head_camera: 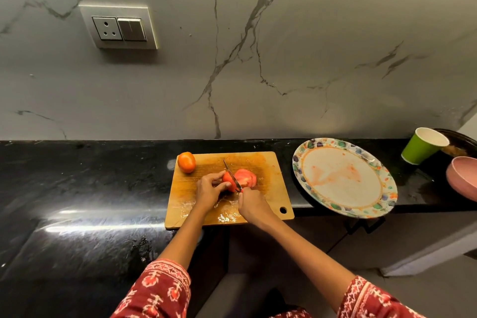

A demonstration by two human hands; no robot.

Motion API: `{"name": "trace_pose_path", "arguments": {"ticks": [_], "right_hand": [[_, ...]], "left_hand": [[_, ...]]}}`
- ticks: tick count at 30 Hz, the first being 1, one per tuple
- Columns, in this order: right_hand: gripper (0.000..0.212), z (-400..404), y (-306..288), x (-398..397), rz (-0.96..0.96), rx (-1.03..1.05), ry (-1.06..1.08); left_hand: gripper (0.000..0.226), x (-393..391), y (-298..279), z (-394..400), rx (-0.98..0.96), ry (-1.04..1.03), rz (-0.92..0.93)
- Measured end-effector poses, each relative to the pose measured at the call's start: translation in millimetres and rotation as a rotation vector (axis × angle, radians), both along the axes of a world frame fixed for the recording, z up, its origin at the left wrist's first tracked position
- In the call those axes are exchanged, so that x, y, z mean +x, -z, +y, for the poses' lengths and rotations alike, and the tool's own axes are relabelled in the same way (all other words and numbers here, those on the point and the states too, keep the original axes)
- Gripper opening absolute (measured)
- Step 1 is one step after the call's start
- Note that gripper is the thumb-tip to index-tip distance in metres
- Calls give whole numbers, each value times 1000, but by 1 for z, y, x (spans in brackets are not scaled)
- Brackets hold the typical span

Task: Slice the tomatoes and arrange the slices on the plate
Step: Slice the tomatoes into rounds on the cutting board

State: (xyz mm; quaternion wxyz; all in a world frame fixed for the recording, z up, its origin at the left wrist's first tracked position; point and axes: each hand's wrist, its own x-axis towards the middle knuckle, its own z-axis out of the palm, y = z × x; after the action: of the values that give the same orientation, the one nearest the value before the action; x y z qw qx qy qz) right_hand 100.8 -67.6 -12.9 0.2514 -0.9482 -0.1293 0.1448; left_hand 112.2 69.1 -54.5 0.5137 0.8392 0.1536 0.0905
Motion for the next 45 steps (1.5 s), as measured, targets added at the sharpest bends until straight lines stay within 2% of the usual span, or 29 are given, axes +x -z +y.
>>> {"name": "trace_pose_path", "arguments": {"ticks": [26, 45], "right_hand": [[25, -1, 0, -4, -11, -66, 11], [26, 4, 11, 4, -45, -36, 24]], "left_hand": [[39, 4, -7, -7, 19, -67, 3], [35, 9, -7, -10, 93, -52, -10]]}}
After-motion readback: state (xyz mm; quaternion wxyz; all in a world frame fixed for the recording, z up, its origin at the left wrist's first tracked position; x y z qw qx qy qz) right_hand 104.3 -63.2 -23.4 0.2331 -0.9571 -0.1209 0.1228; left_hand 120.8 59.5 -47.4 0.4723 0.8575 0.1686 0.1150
